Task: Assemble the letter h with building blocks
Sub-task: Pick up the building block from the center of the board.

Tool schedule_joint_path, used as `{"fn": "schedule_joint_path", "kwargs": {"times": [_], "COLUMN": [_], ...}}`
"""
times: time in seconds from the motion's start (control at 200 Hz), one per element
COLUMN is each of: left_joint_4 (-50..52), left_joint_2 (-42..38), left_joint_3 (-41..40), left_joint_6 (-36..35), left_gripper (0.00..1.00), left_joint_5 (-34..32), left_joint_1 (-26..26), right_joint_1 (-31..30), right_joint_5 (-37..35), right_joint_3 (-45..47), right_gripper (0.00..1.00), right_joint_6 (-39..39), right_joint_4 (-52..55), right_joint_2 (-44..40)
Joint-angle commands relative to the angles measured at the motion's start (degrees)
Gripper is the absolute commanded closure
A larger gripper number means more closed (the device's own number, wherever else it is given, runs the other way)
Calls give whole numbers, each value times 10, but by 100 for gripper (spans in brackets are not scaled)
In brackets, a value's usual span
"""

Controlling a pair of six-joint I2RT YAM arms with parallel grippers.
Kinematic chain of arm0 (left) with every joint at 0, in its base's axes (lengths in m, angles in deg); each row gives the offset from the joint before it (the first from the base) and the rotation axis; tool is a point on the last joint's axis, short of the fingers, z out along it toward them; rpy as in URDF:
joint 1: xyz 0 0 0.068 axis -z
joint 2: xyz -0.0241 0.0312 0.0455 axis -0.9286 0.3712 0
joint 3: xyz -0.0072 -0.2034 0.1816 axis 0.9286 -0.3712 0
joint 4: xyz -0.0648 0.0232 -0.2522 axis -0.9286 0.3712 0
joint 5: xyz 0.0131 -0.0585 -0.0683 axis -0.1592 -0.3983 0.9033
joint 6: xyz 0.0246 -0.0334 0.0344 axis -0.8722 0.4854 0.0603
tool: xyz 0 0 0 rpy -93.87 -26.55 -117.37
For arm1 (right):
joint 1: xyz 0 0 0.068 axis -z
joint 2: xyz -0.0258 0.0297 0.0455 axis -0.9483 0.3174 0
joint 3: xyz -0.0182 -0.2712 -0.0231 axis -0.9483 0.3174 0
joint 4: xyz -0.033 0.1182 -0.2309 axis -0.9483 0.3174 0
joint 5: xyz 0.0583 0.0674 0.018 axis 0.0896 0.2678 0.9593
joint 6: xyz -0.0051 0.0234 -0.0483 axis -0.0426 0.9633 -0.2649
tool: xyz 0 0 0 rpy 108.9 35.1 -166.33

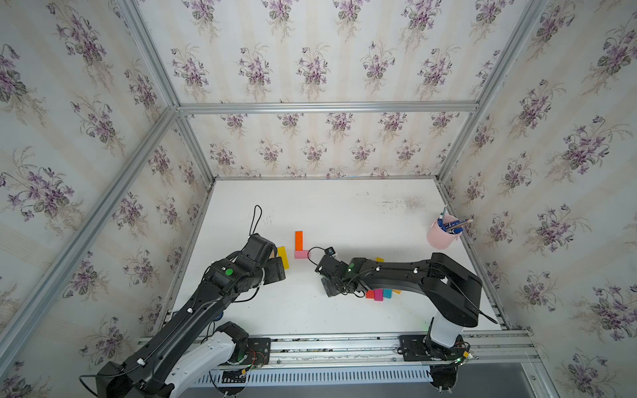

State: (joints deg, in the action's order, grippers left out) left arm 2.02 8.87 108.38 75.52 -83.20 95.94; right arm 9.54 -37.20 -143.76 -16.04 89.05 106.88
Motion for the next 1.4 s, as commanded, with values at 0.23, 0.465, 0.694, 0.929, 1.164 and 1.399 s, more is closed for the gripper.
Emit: {"fn": "schedule_joint_path", "kwargs": {"times": [0.23, 0.465, 0.694, 0.929, 1.164, 1.399], "left_joint_4": [-9, -25, -21, -35, -32, -38], "left_joint_2": [9, 13, 19, 16, 16, 21], "left_joint_3": [-2, -20, -19, -33, -33, -38], "left_joint_6": [-8, -6, -13, -6, -10, -8], "left_gripper": [16, 16, 16, 16, 16, 16], "left_joint_5": [8, 12, 19, 28, 33, 40], "left_joint_1": [-5, -6, -7, -7, -7, -7], "right_joint_1": [47, 34, 10, -8, -7, 15], "right_joint_5": [79, 120, 121, 94, 70, 82], "right_joint_3": [-6, 23, -5, -25, -26, -20], "right_gripper": [15, 16, 16, 16, 15, 7], "right_joint_6": [26, 144, 167, 175, 38, -82], "right_joint_4": [-36, -45, -41, 5, 20, 7], "right_joint_2": [7, -4, -2, -3, -18, -11]}}
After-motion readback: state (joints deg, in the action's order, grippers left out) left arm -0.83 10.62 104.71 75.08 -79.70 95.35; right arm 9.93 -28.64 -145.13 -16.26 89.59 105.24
